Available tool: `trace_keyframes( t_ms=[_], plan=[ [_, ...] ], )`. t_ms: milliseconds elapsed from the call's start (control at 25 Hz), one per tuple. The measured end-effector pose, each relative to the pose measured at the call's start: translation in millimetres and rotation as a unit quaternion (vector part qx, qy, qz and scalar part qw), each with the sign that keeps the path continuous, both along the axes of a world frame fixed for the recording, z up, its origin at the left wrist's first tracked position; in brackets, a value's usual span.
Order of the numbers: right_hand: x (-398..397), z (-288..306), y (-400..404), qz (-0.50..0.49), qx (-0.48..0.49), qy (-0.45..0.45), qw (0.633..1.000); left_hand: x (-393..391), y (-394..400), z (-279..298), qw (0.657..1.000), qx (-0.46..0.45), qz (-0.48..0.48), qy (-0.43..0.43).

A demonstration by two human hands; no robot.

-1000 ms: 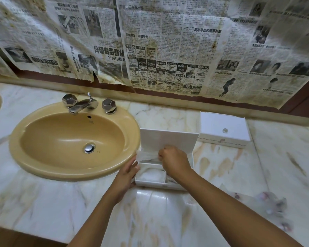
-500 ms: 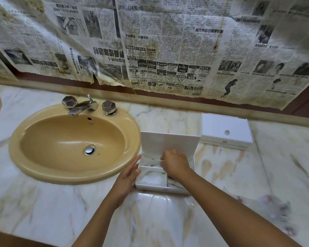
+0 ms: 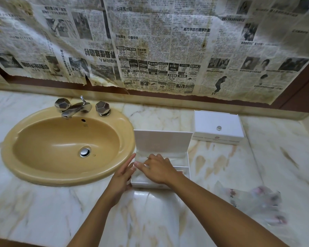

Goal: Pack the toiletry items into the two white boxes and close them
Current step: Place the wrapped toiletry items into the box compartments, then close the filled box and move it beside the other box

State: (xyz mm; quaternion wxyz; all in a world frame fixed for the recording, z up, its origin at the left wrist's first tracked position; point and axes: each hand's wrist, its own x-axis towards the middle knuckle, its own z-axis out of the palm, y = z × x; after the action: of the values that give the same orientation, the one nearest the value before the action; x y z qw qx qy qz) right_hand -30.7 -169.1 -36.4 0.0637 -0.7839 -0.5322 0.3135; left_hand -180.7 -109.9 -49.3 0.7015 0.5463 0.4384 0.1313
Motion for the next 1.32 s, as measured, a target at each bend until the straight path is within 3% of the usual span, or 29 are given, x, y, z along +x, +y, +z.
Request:
trace_keyframes(
  t_ms=[160,280,360,640,840,1000,1120,1320],
  plan=[
    [-1,3,0,-0.006,-0.009,-0.011,1.000,-2,0,-3,1.000,-0.003,-0.001,-0.008],
    [-16,7,-15,-0.005,0.113,-0.126,0.986,-1,1,-3,1.000,-0.006,-0.001,-0.006],
    [-30,9,-27,0.009,0.166,-0.121,0.979,0,1,-2,1.000,-0.010,0.009,-0.003],
    [-47,-4,-33,0.080,0.097,-0.083,0.989,-6,8,-18,0.998,0.031,-0.026,-0.041],
    [-45,3,-27,0.066,0.078,-0.085,0.991,-5,6,-13,0.999,-0.036,-0.012,-0.035],
    [-26,29,-23,0.019,0.224,-0.108,0.968,-2,3,-10,0.999,-0.033,0.013,0.001],
    [7,50,-13,-0.068,0.366,-0.209,0.904,-2,0,-4,0.999,-0.040,0.010,0.007],
    [42,60,-18,-0.084,0.270,-0.264,0.922,-4,0,-3,0.999,-0.044,0.013,0.009]
  ],
)
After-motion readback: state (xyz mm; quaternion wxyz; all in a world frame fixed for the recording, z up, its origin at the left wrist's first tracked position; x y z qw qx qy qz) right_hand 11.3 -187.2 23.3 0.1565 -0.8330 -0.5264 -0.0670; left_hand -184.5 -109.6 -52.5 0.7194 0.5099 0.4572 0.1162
